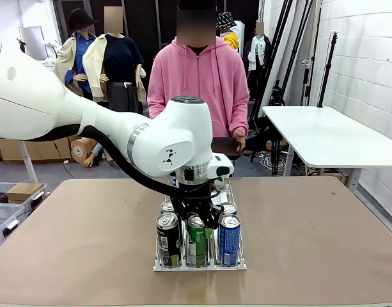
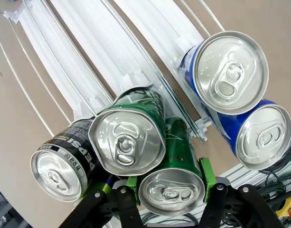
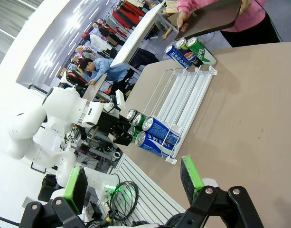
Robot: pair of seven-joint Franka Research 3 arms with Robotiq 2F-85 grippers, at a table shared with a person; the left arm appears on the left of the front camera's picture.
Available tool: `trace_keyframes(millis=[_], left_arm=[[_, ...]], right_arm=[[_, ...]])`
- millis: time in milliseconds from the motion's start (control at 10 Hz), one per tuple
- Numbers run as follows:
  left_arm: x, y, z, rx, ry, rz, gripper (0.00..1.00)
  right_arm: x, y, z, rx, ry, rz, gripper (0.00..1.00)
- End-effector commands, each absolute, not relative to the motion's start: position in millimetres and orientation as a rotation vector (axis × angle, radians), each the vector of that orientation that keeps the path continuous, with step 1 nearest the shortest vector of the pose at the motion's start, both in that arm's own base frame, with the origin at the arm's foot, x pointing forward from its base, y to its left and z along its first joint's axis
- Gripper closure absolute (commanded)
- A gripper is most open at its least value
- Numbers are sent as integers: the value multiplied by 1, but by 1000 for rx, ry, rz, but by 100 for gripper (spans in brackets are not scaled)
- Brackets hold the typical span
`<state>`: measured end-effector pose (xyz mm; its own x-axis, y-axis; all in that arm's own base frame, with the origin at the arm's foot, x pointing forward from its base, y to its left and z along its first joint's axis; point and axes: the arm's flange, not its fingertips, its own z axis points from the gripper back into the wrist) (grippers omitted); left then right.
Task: Retrieve and hand over the desired beverage to the person.
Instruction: Pick up a can of the same type that the person held from the Automatic Can Dispenser.
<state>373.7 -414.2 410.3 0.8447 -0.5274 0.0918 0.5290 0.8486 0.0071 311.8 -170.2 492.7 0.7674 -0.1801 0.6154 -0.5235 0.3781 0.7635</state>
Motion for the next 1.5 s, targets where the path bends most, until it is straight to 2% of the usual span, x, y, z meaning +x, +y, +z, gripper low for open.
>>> trace_keyframes(millis=[0,500,1000,1200,1400], left_arm=[[378,-404,442,-45,-32,-559,100],[383,-385,507,-63,49,-555,100],[351,-355,586,-49,-80,-500,100],[349,-338,613,-59,-113,-469,100],[361,-329,617,-26,-118,-418,100]], right_arm=[[312,-170,492,1193,-708,256,0],[312,-170,492,1193,-708,256,0],[312,-170,492,1193,-708,256,0],[312,-170,492,1193,-708,256,0],[312,-170,492,1193,-708,256,0]])
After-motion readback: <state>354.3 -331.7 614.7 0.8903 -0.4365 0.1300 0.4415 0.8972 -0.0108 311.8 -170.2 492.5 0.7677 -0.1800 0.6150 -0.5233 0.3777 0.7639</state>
